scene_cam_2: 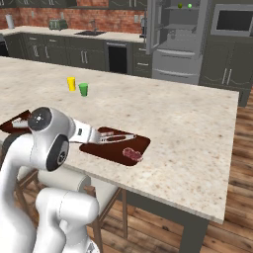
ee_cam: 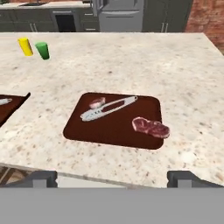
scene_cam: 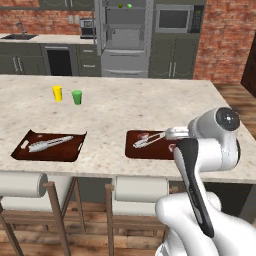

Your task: Gather the lime and corn from the fridge and place them on a tray on the dining counter. Then gather the steaks from the fridge and place them on the other tray.

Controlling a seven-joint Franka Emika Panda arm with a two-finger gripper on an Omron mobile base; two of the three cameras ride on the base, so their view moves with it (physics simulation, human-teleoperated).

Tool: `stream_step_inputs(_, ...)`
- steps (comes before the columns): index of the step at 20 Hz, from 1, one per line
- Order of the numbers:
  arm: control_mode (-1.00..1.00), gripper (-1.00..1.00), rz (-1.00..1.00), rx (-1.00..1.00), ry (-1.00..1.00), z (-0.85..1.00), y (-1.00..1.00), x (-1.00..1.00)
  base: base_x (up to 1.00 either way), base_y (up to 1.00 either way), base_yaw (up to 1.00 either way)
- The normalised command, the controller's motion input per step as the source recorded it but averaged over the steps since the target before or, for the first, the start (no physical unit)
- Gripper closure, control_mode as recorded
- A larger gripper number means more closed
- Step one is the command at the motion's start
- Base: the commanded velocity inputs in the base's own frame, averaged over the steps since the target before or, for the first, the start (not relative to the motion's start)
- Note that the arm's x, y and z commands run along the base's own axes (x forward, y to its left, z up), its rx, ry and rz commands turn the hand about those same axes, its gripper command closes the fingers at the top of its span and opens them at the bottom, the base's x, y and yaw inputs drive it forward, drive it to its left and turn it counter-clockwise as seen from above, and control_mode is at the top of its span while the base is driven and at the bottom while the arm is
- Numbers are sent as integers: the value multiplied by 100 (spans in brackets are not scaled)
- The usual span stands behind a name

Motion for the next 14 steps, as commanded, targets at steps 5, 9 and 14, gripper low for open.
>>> stream_step_inputs(5,-100,-100,3,-6,-10,26,0,-93,0,0,0)
stream_step_inputs(9,-100,-100,1,0,1,-11,4,-1,0,0,0)
stream_step_inputs(14,-100,-100,-1,0,-1,-13,0,-20,0,0,0)
